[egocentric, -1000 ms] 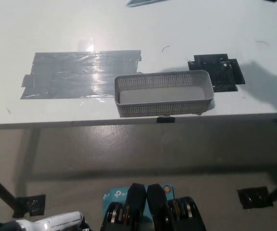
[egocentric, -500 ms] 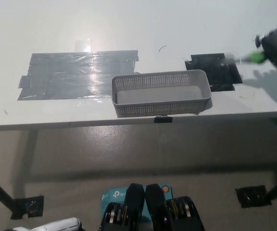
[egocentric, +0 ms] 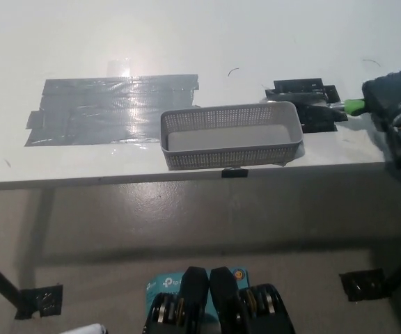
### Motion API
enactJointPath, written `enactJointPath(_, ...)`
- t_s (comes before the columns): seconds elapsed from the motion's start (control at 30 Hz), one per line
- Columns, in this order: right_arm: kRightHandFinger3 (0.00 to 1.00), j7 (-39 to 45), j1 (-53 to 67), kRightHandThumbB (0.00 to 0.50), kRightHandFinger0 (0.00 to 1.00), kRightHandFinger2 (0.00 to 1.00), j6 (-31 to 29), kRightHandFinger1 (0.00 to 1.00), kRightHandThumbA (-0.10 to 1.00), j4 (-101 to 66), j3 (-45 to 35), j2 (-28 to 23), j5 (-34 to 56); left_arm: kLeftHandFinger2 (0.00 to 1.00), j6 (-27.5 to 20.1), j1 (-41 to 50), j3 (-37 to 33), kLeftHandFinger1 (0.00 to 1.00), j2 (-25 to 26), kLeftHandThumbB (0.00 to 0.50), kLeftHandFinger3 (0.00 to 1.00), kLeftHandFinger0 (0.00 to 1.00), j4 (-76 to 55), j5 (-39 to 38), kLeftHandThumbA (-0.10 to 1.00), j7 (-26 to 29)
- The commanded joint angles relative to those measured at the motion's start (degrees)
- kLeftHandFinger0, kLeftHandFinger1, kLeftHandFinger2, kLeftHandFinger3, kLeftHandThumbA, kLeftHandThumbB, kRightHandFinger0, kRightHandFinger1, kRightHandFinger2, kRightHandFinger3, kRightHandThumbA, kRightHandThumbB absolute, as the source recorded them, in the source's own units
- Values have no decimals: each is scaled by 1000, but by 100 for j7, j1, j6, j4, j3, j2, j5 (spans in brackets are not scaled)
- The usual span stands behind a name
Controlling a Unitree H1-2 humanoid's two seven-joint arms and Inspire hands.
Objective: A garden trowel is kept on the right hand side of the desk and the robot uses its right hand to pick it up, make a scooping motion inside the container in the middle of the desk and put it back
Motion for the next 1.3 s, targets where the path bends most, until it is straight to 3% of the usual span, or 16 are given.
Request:
enactJointPath(0.0,326,-359,-441,81,0,524,663,101,-100,219,191,91,80,771,76,17,121,746,54,500,819,857,-185,1,1000,221)
enactJointPath(0.03,338,-440,-453,87,0,519,657,91,-100,265,243,109,116,774,76,12,124,747,59,500,820,858,-178,-6,1000,218)
enactJointPath(0.07,434,-531,-426,160,0,525,642,95,-100,257,219,131,207,772,76,20,140,740,47,500,811,850,-170,-57,1000,247)
enactJointPath(0.1,544,-567,-406,166,0,563,671,130,-100,266,246,169,255,773,76,17,112,742,78,500,809,850,-183,-77,1000,268)
enactJointPath(0.2,642,-574,-427,221,0,584,703,184,-100,381,325,237,358,777,76,14,156,746,44,500,810,850,-209,-41,1000,232)
enactJointPath(0.23,961,-535,-430,225,41,635,707,257,-100,420,318,272,431,774,76,11,143,749,52,500,829,860,-219,-19,1000,238)
enactJointPath(0.3,1000,-368,-422,206,1,518,680,209,-81,440,215,337,676,769,76,8,114,747,67,500,835,862,-223,-7,1000,265)
enactJointPath(0.33,1000,-81,-419,167,64,551,716,272,-68,349,138,355,822,762,76,8,82,742,99,500,836,853,-237,-48,1000,321)
enactJointPath(0.37,1000,234,-390,167,428,949,796,736,61,163,76,348,927,769,76,4,89,749,89,500,845,853,-238,-17,1000,305)
enactJointPath(0.4,1000,676,-353,209,768,1000,969,1000,228,-107,67,343,972,771,76,5,119,750,73,500,849,852,-246,-9,1000,277)
enactJointPath(0.47,1000,1273,-323,282,1000,1000,1043,1000,358,-462,131,293,1019,758,76,-11,79,729,113,497,833,828,-253,-63,1000,335)
enactJointPath(0.7,1000,2437,-376,423,1000,1000,1246,1000,523,-836,49,198,1402,760,76,-27,100,746,91,500,835,872,-243,-28,1000,312)
enactJointPath(0.77,1000,2656,-357,500,1000,1000,1255,1000,548,-892,119,118,1378,766,76,-26,97,752,98,500,848,873,-241,-49,1000,325)
enactJointPath(0.93,1000,3001,-406,500,1000,1000,1252,1000,654,-905,149,-6,1456,773,76,-23,157,766,83,500,837,902,-247,-70,1000,284)
enactJointPath(1.1,1000,3633,-703,500,1000,1000,1031,1000,951,-955,65,-254,1800,769,76,-21,182,750,92,500,828,898,-267,-54,1000,293)
enactJointPath(1.27,1000,3965,-990,500,1000,1000,873,1000,1000,-1123,-126,-537,2221,755,76,-10,170,732,134,500,839,846,-263,-43,1000,311)
